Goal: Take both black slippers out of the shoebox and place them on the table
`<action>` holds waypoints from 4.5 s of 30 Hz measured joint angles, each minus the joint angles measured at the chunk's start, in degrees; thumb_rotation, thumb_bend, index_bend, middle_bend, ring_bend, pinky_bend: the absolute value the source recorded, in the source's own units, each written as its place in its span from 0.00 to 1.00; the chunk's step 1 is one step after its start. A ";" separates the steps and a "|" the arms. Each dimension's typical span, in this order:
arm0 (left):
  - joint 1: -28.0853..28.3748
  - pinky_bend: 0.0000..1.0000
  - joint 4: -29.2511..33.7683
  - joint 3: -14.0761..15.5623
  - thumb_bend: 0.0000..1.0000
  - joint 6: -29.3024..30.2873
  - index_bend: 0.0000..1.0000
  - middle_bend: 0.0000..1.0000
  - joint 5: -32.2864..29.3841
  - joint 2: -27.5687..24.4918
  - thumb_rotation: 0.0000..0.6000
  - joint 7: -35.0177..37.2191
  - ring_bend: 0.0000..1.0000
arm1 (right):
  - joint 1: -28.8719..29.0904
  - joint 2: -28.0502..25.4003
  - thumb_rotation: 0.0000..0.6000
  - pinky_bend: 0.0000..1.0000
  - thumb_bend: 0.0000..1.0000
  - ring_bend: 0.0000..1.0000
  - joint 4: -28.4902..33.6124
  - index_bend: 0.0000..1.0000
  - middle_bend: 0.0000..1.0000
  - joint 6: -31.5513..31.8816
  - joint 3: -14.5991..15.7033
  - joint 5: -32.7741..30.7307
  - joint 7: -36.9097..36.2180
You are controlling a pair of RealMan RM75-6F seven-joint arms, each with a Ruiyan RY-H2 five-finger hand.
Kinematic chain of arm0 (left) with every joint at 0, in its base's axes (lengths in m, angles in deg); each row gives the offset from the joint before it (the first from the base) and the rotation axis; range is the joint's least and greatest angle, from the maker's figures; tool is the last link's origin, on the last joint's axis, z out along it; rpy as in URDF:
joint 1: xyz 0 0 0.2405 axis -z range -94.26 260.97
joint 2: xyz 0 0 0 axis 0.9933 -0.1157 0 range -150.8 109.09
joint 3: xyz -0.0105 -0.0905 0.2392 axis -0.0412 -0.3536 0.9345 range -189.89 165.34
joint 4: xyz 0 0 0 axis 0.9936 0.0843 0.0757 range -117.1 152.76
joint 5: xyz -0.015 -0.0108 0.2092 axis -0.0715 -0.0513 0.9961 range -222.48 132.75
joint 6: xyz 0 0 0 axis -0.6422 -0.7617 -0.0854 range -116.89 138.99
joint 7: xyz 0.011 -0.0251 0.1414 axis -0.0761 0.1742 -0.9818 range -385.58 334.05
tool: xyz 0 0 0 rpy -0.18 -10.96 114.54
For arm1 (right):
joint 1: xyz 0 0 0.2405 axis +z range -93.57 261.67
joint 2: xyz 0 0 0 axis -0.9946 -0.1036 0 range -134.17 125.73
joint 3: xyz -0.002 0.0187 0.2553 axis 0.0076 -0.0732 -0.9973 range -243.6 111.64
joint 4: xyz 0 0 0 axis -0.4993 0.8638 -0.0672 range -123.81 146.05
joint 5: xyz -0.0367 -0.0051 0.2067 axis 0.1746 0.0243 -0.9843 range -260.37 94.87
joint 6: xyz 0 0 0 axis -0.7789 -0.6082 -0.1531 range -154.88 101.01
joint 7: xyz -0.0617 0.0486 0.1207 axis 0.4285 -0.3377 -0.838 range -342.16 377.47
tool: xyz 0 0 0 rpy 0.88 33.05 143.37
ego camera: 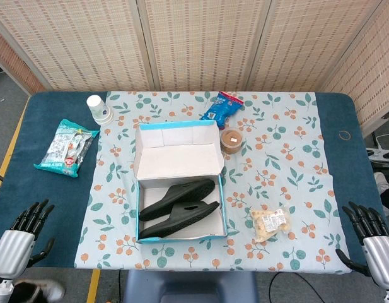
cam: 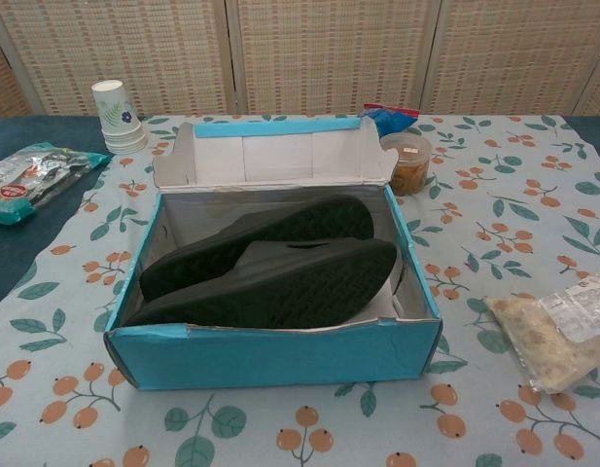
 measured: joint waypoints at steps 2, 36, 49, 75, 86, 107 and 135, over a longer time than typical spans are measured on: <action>0.05 0.18 0.02 0.03 0.43 -0.12 0.00 0.00 0.03 0.04 1.00 0.02 0.00 | -0.07 -0.02 0.94 0.00 0.16 0.00 0.04 0.00 0.00 0.13 0.04 0.09 -0.02; 11.56 0.24 37.41 0.14 0.43 -22.11 0.07 0.02 0.11 2.65 1.00 -17.21 0.02 | 1.58 2.80 0.94 0.00 0.16 0.00 1.53 0.00 0.00 -2.87 -1.38 -1.17 7.75; 16.83 0.35 37.62 -6.64 0.42 -26.59 0.10 0.06 -17.45 19.01 1.00 -36.60 0.07 | 1.98 1.86 0.95 0.00 0.16 0.00 1.58 0.00 0.00 -3.37 -2.04 -3.16 5.82; 22.90 0.49 28.42 -8.81 0.40 -20.79 0.14 0.10 -29.19 34.43 1.00 -56.22 0.13 | 2.04 0.12 0.94 0.00 0.16 0.00 1.34 0.00 0.00 -3.26 -2.03 -3.96 1.90; 25.29 0.54 25.79 -9.41 0.39 -19.22 0.15 0.13 -32.24 37.76 1.00 -59.07 0.16 | 2.04 -0.04 0.94 0.00 0.16 0.00 1.30 0.00 0.00 -3.28 -2.03 -4.14 1.50; 29.05 0.66 20.56 -11.05 0.39 -15.92 0.28 0.34 -37.71 40.52 1.00 -66.71 0.39 | 2.16 -0.16 0.95 0.00 0.16 0.00 1.37 0.00 0.00 -3.78 -2.43 -5.48 1.58; 31.12 0.89 20.12 -9.23 0.77 -15.19 0.88 0.97 -36.83 39.45 1.00 -62.06 0.85 | 1.89 -0.23 0.94 0.00 0.16 0.00 1.40 0.00 0.00 -3.32 -2.78 -6.09 1.11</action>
